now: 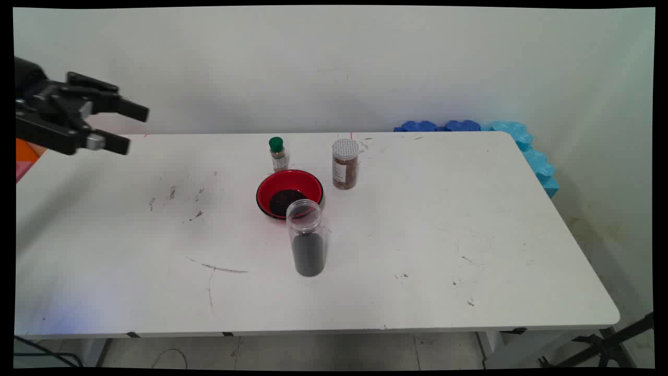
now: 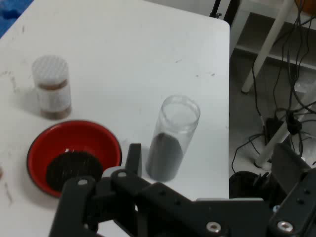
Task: Pick up the black seasoning powder from the table
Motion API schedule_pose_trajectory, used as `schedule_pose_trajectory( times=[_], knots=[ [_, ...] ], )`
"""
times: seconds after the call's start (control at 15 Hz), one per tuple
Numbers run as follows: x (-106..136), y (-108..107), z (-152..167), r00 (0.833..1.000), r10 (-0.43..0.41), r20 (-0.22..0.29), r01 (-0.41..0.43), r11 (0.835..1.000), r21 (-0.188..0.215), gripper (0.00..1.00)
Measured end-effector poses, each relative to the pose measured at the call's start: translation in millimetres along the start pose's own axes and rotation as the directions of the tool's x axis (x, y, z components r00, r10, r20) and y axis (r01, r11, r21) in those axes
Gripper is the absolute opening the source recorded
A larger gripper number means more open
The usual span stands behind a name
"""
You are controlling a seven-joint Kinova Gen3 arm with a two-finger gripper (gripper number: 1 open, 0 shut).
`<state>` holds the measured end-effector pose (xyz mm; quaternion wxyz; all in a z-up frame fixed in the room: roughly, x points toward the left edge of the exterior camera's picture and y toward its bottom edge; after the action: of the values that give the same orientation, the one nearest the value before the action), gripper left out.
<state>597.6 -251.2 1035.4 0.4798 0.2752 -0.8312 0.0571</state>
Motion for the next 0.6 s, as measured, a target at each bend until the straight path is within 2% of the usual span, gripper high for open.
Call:
schedule_pose_trajectory(
  times=[0.33, 0.6],
  knots=[
    [15, 11, 56, 0.998, 0.068, 0.004, -0.068, 0.998, -0.007, 1.00],
    [8, 17, 97, 0.994, 0.106, 0.029, -0.106, 0.994, -0.016, 1.00]
  ],
)
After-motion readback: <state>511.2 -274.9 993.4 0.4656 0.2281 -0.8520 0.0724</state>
